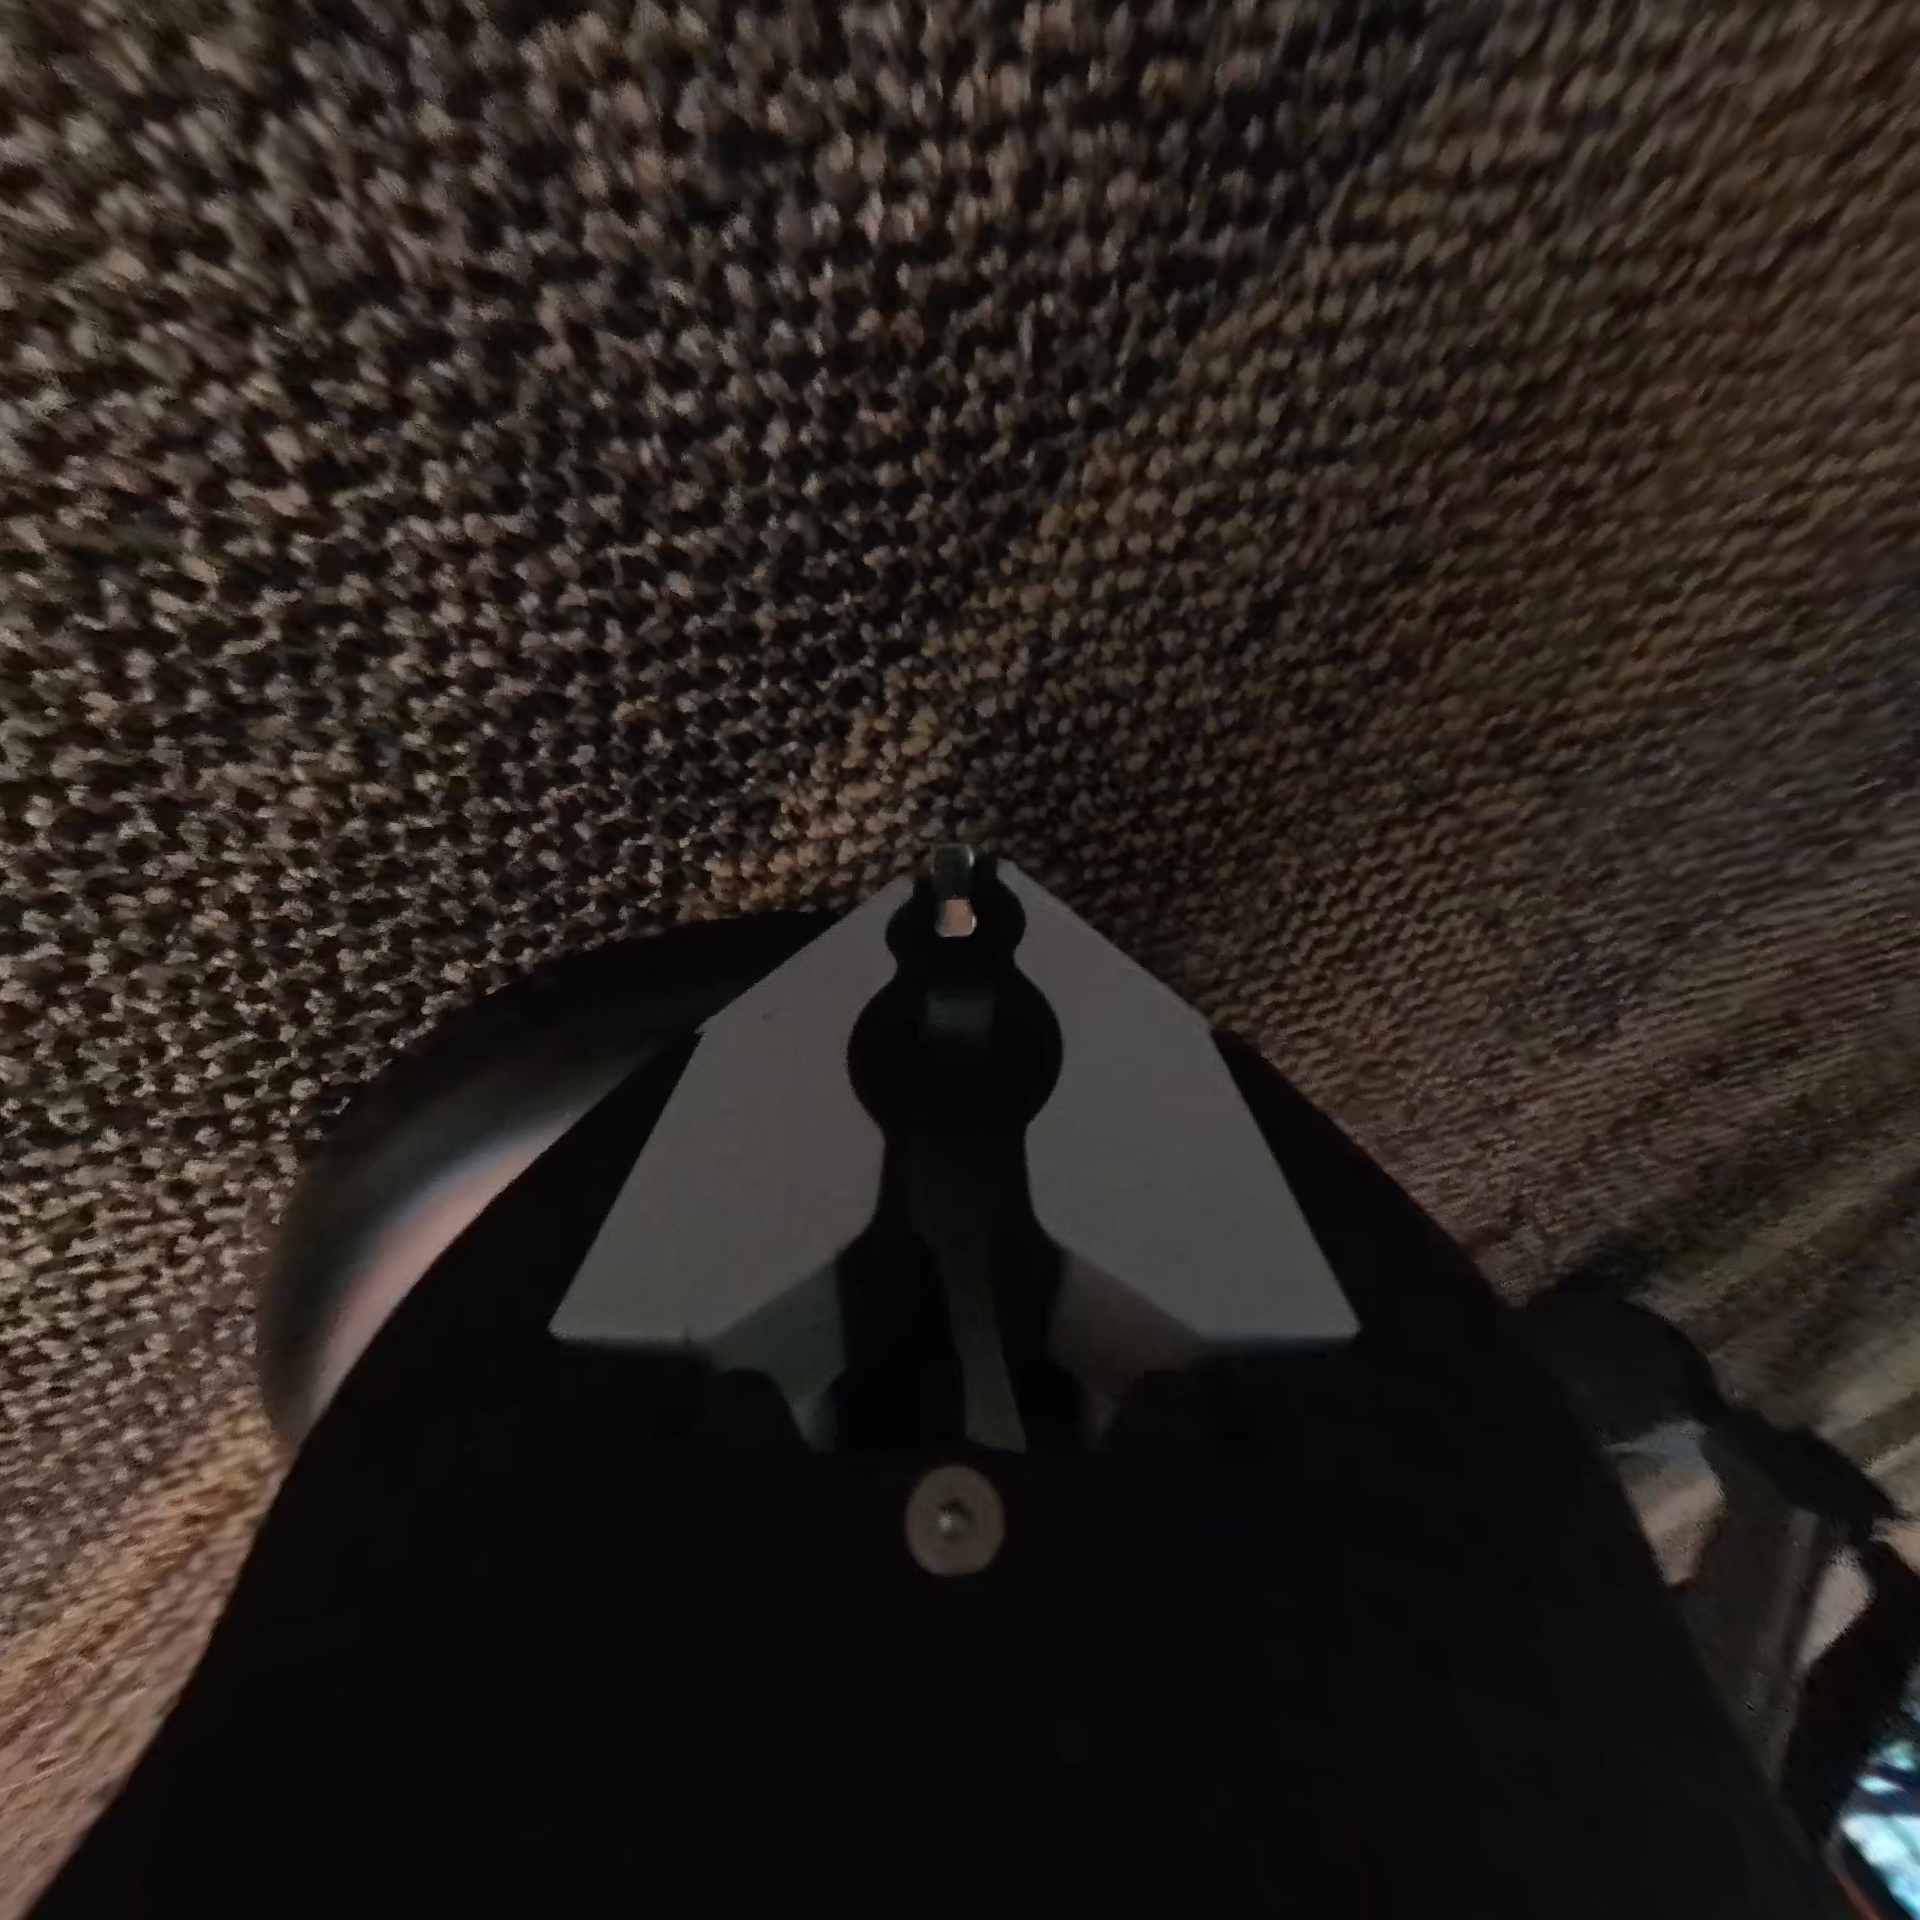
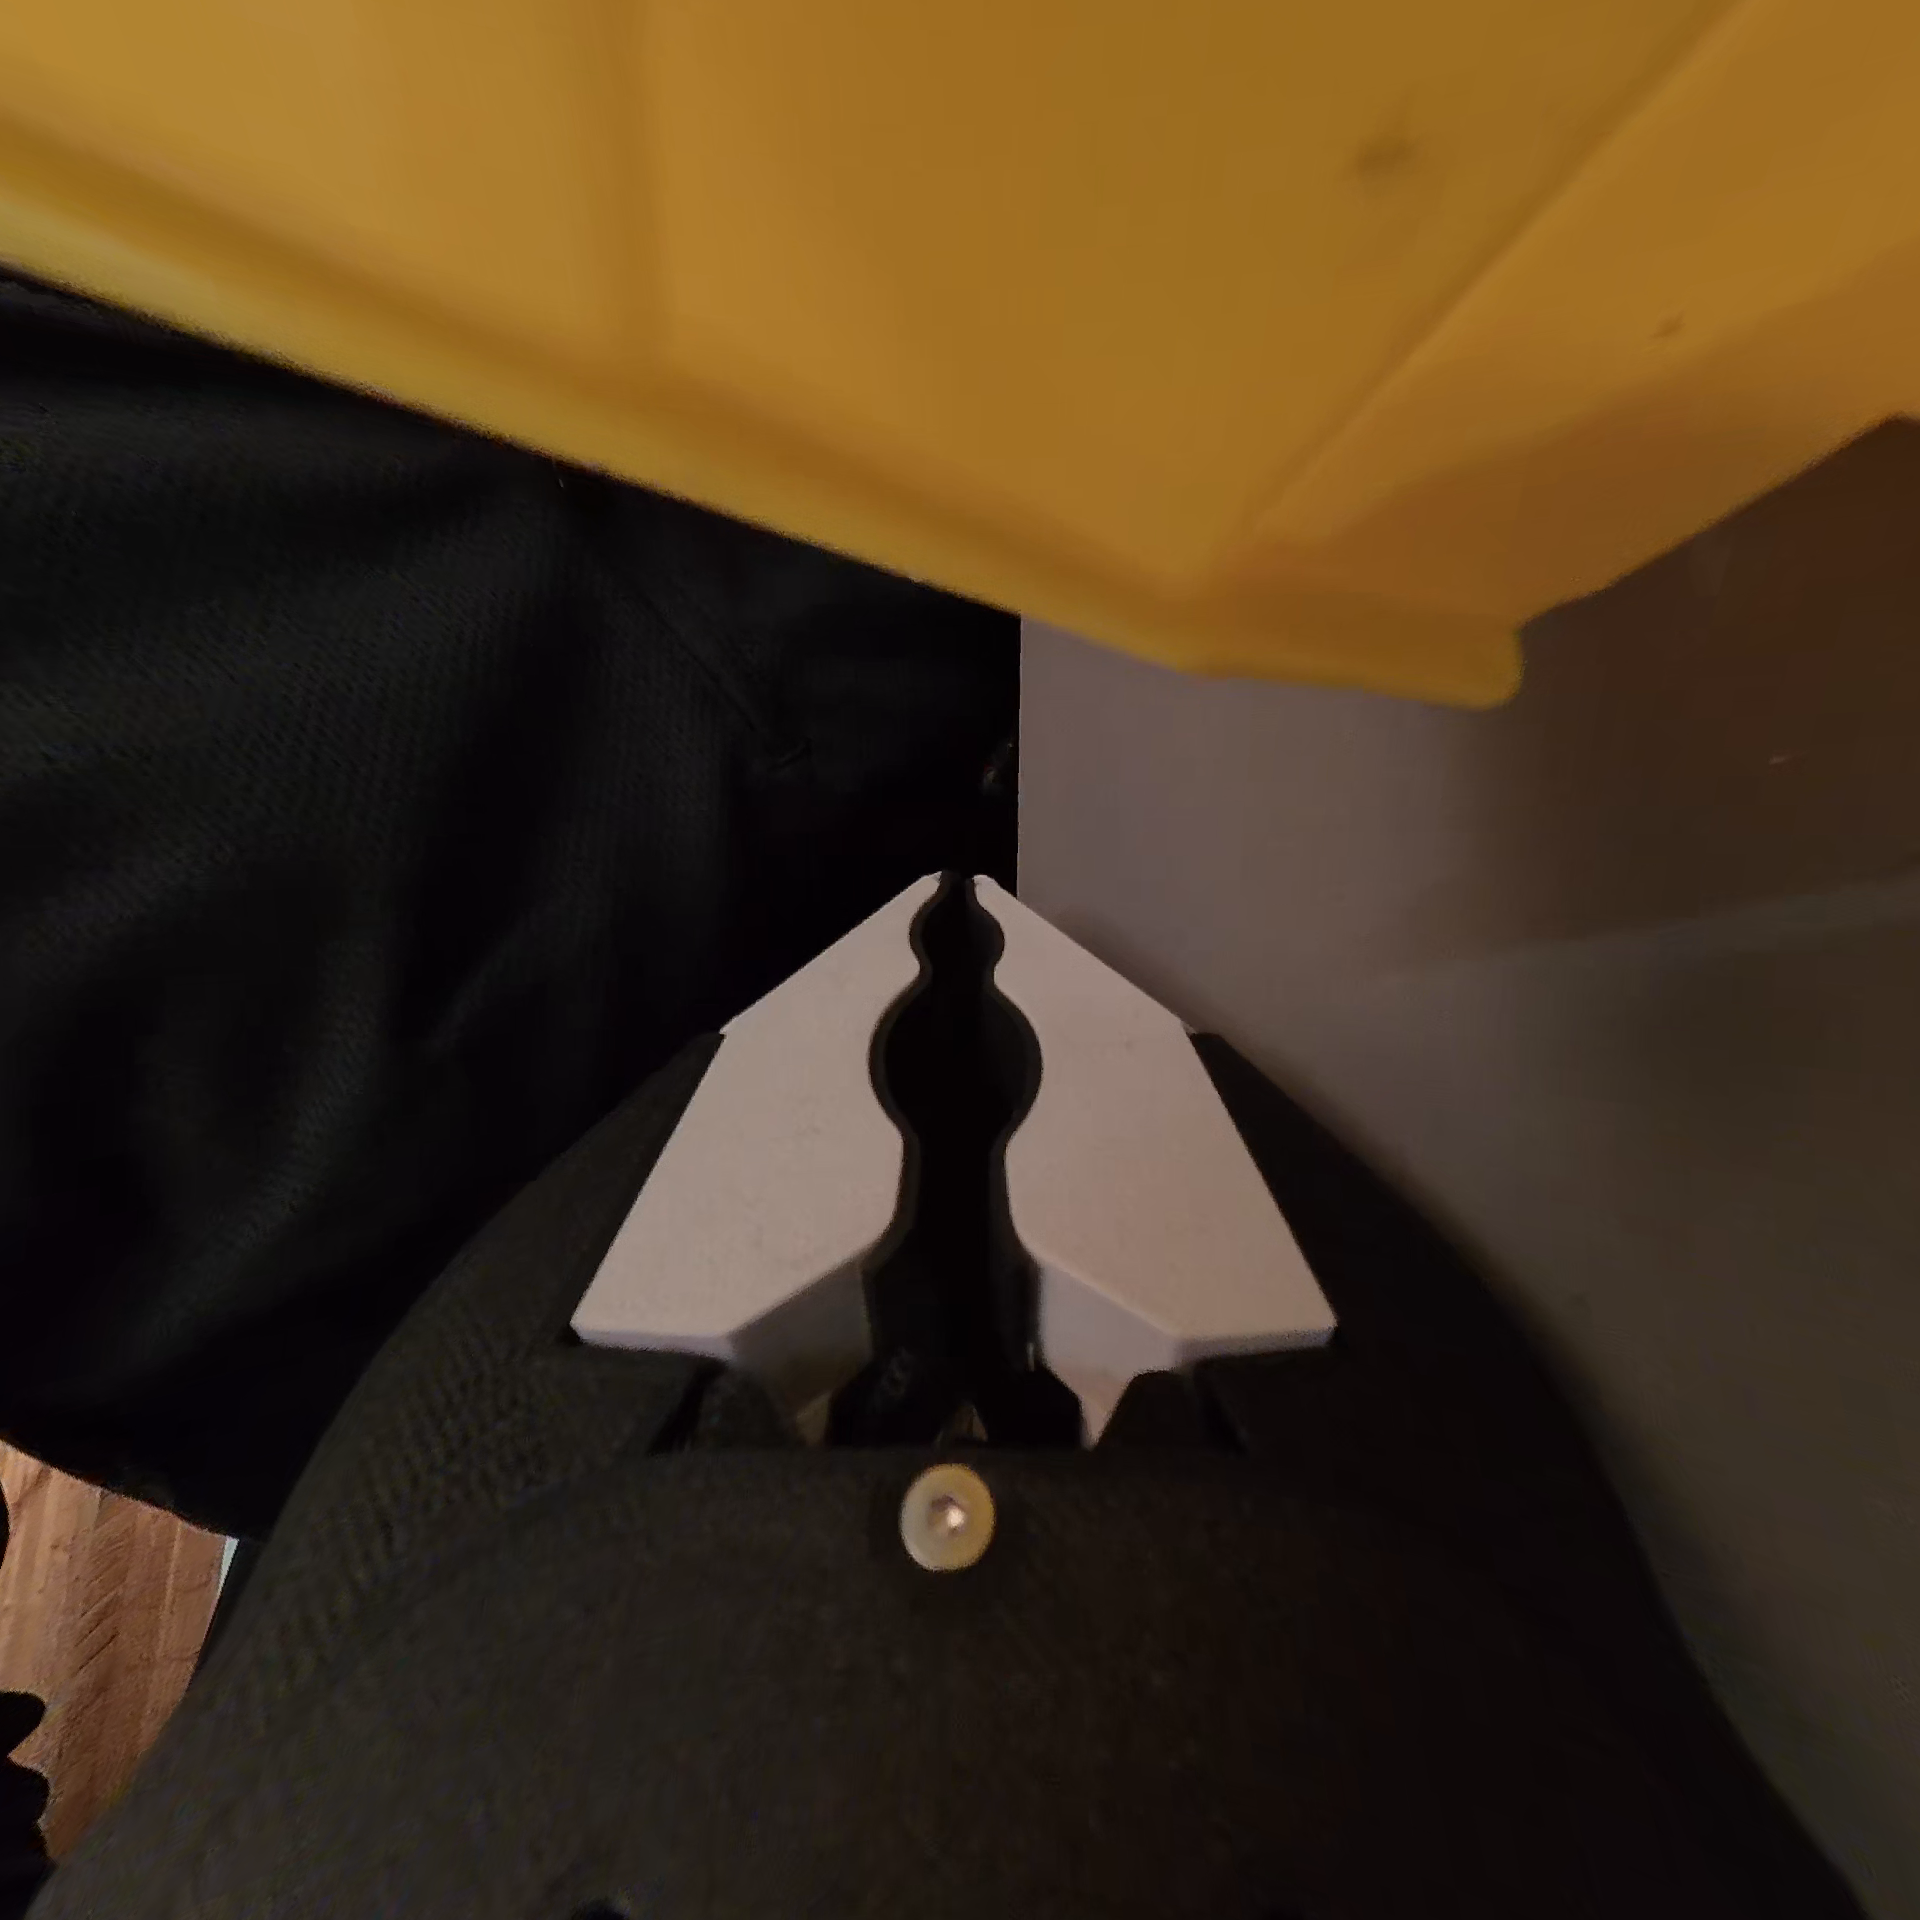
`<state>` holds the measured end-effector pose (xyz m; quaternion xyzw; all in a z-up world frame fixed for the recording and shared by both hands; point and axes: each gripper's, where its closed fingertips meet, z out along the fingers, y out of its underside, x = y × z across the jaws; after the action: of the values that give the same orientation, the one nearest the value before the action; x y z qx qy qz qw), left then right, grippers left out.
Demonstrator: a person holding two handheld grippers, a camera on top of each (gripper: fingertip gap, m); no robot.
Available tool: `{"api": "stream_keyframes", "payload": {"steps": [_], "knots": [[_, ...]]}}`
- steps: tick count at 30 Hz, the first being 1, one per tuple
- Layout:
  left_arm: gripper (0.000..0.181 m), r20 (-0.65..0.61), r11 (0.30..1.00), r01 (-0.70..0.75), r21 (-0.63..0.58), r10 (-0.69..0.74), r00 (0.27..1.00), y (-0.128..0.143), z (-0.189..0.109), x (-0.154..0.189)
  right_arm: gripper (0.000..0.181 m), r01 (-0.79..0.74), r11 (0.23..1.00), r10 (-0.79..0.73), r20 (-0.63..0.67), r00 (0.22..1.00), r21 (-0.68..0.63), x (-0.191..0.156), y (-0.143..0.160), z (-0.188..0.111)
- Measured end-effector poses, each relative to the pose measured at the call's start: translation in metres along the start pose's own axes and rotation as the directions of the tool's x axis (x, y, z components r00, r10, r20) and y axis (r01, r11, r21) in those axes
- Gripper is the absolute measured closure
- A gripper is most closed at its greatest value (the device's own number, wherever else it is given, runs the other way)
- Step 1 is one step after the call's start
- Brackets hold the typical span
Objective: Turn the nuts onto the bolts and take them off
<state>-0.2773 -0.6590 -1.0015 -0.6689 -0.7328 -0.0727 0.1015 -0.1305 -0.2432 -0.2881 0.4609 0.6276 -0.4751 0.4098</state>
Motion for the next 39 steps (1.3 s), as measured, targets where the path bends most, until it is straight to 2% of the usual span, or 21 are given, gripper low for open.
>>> {"api": "stream_keyframes", "payload": {"steps": [1,3,6,9,12,17,23,30,32,35,39], "knots": [[0.175,-0.027,0.999,0.026,0.028,-0.025,0.999,-0.005,-0.006,0.003,0.181,0.002,1.000,-0.002,0.001,1.000,0.000,0.000,0.000,0.000],[0.175,-0.128,0.990,0.083,0.117,-0.068,0.989,-0.018,-0.023,0.018,0.181,0.007,1.000,-0.007,0.005,1.000,-0.002,-0.001,0.001,0.000],[0.175,-0.238,0.966,0.172,0.191,-0.125,0.963,-0.032,-0.049,0.035,0.181,0.016,1.000,-0.016,0.019,1.000,-0.002,-0.004,0.001,-0.001],[0.175,-0.355,0.938,0.216,0.270,-0.111,0.928,-0.042,-0.079,0.063,0.181,0.038,0.999,-0.038,0.036,0.999,-0.002,-0.008,0.002,-0.002],[0.175,-0.389,0.939,0.158,0.306,-0.029,0.921,-0.042,-0.106,0.093,0.181,0.069,0.998,-0.069,0.053,0.996,-0.010,-0.013,0.005,-0.002],[0.175,-0.374,0.940,0.004,0.340,0.131,0.918,-0.026,-0.152,0.142,0.181,0.141,0.990,-0.139,0.082,0.987,-0.015,-0.023,0.010,-0.003],[0.175,-0.377,0.922,-0.202,0.332,0.325,0.867,0.021,-0.203,0.205,0.181,0.257,0.966,-0.253,0.112,0.961,-0.025,-0.036,0.019,-0.004],[0.175,-0.360,0.866,-0.378,0.327,0.484,0.797,0.063,-0.266,0.248,0.181,0.386,0.921,-0.375,0.155,0.914,-0.048,-0.050,0.034,-0.003],[0.175,-0.308,0.837,-0.455,0.304,0.538,0.784,0.057,-0.264,0.252,0.181,0.416,0.908,-0.403,0.171,0.899,-0.051,-0.054,0.037,-0.003],[0.175,-0.312,0.830,-0.460,0.317,0.549,0.776,0.035,-0.277,0.272,0.181,0.459,0.886,-0.444,0.181,0.878,-0.056,-0.057,0.042,-0.003],[0.176,-0.298,0.809,-0.526,0.263,0.587,0.753,0.039,-0.300,0.290,0.181,0.524,0.851,-0.509,0.185,0.841,-0.035,-0.063,0.048,-0.005]]}}
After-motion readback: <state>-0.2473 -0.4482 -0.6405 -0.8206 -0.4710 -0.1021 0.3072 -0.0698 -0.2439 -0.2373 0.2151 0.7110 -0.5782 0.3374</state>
